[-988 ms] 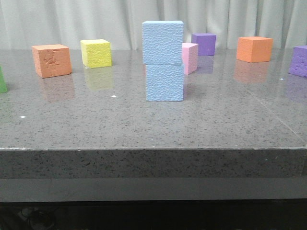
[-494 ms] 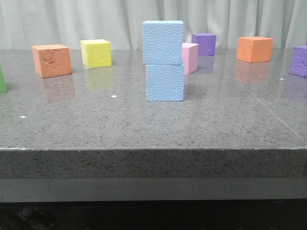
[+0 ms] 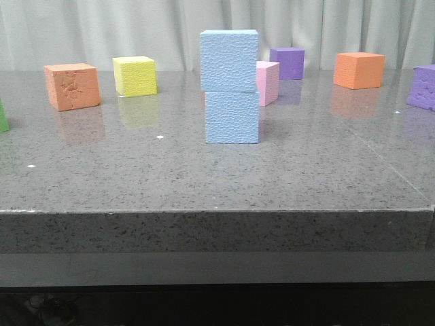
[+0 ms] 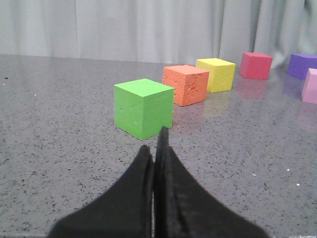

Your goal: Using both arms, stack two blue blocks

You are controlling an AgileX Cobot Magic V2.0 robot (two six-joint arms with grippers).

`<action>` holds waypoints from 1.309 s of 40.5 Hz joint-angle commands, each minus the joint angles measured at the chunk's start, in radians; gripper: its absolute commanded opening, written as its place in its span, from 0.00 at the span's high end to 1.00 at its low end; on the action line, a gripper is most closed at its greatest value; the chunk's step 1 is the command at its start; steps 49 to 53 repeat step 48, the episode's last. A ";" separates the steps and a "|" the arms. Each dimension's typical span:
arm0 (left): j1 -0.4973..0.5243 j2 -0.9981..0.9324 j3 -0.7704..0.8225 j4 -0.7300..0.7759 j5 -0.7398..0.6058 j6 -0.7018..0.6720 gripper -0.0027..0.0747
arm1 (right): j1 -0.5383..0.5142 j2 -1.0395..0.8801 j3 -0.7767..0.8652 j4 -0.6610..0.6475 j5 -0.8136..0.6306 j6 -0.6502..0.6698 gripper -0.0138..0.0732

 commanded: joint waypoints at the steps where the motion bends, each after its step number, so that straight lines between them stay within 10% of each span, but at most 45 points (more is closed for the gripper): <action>1: -0.007 -0.022 0.035 -0.009 -0.081 -0.009 0.99 | -0.012 -0.039 0.044 -0.004 -0.142 -0.004 0.92; 53: -0.007 -0.022 0.035 -0.009 -0.081 -0.009 0.99 | -0.012 -0.062 0.088 -0.004 -0.149 -0.004 0.92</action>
